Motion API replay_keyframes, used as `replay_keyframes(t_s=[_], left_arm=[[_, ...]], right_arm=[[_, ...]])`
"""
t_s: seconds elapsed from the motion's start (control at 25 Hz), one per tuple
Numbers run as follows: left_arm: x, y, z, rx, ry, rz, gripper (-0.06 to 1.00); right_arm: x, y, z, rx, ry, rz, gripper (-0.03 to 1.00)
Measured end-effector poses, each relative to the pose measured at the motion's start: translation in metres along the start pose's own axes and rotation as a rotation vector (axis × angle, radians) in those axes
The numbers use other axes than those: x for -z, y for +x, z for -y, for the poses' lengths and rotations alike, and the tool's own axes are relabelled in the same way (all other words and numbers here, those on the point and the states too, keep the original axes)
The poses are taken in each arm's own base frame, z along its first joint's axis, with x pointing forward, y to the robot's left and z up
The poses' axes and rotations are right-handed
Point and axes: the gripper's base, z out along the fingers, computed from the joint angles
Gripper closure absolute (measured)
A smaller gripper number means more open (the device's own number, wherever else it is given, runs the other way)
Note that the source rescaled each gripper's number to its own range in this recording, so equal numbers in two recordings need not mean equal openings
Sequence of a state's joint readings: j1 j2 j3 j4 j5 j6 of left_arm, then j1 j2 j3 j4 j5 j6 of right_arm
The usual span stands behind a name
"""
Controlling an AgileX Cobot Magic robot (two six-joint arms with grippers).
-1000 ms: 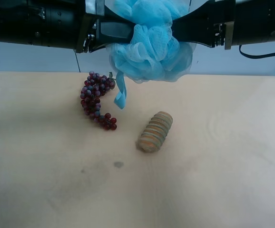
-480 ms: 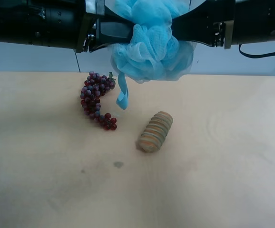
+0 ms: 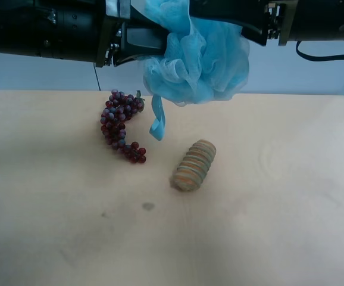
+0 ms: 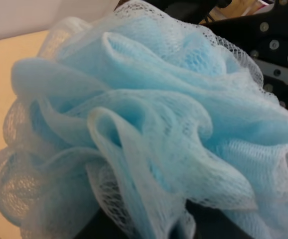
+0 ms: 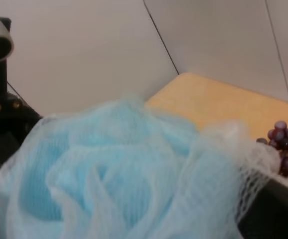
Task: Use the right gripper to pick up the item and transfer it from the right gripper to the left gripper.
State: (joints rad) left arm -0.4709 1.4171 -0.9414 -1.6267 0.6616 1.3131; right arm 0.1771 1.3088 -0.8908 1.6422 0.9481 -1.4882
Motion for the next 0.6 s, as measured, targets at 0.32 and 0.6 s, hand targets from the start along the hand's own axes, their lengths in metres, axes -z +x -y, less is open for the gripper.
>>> replay_keyframes(t_s=[0.32,0.6], left_arm=[[0.000,0.000,-0.002,-0.002,-0.027,0.005,0.93],[0.001,-0.002,-0.013,-0.033,-0.150,0.019,0.93]], right_arm=[[0.000,0.000,0.000,0.008,0.001,0.003,0.00],[0.004,-0.005,-0.004,0.031,0.026,0.019,0.00]])
